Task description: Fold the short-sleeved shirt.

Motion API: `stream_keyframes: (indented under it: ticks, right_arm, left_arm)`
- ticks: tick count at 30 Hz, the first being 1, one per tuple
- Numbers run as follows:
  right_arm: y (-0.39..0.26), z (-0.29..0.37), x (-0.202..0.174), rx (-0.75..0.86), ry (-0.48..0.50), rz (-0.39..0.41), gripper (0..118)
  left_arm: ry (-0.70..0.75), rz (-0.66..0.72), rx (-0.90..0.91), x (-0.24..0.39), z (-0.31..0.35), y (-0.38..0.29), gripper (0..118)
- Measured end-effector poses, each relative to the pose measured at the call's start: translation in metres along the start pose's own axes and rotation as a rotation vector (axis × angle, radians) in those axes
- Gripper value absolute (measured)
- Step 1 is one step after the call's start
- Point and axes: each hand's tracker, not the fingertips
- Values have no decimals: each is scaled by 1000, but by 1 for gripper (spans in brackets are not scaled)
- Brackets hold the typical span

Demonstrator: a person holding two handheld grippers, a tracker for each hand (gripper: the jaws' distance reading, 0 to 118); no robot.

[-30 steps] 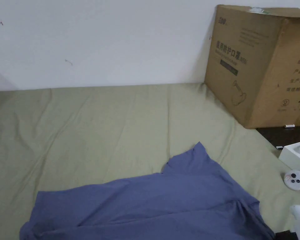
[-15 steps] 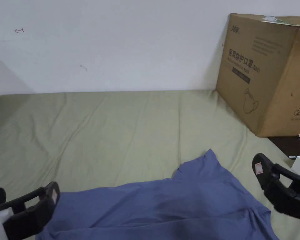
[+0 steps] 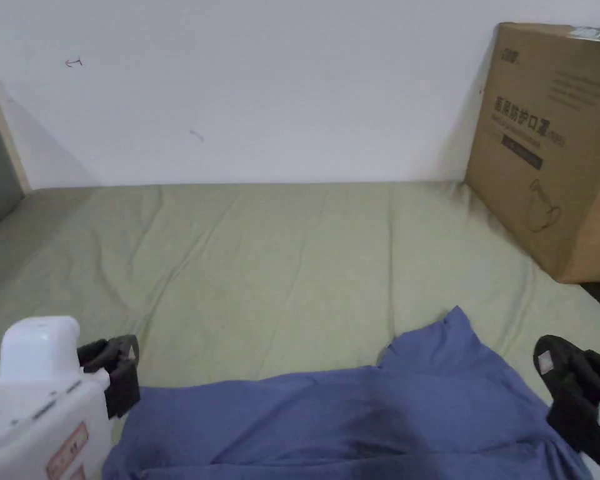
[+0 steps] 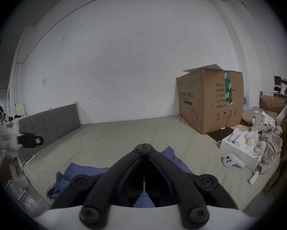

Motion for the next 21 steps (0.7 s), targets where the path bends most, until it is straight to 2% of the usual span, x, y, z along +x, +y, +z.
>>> stream_keyframes:
  ticks: [3, 4, 5, 6, 7, 8, 13, 14, 16, 20, 21]
  right_arm:
    - [-3, -8, 8, -65, 9, -15, 0]
    - [-5, -11, 11, -89, 13, -22, 0]
    - [-8, -16, 14, -119, 20, -31, 0]
    - [-13, -21, 14, -140, 10, -34, 0]
    - [-16, -25, 16, -161, 0, -37, 0]
    - [-21, -30, 18, -186, -4, -47, 0]
    - [-42, -49, 23, -297, -3, -92, 0]
    - [-44, -52, 22, -312, 1, -97, 0]
    - [-49, -57, 22, -334, 4, -90, 0]
    - [-58, -64, 26, -368, 1, -83, 0]
    - [-60, -66, 29, -372, 4, -95, 0]
  left_arm:
    - [-59, 113, -382, -51, -82, 19, 2]
    - [-90, 126, -472, -66, -110, 15, 18]
    - [-38, 118, -512, -72, -132, 6, 56]
    - [4, 111, -566, -82, -155, -3, 112]
    - [21, 112, -549, -88, -169, -10, 118]
    - [32, 115, -542, -94, -183, -17, 113]
    - [29, 96, -699, -95, -247, -66, 113]
    - [24, 82, -726, -94, -256, -75, 116]
    - [46, 8, -708, -84, -261, -86, 118]
    - [83, 17, -673, -94, -260, -85, 118]
    - [85, 9, -671, -85, -254, -81, 112]
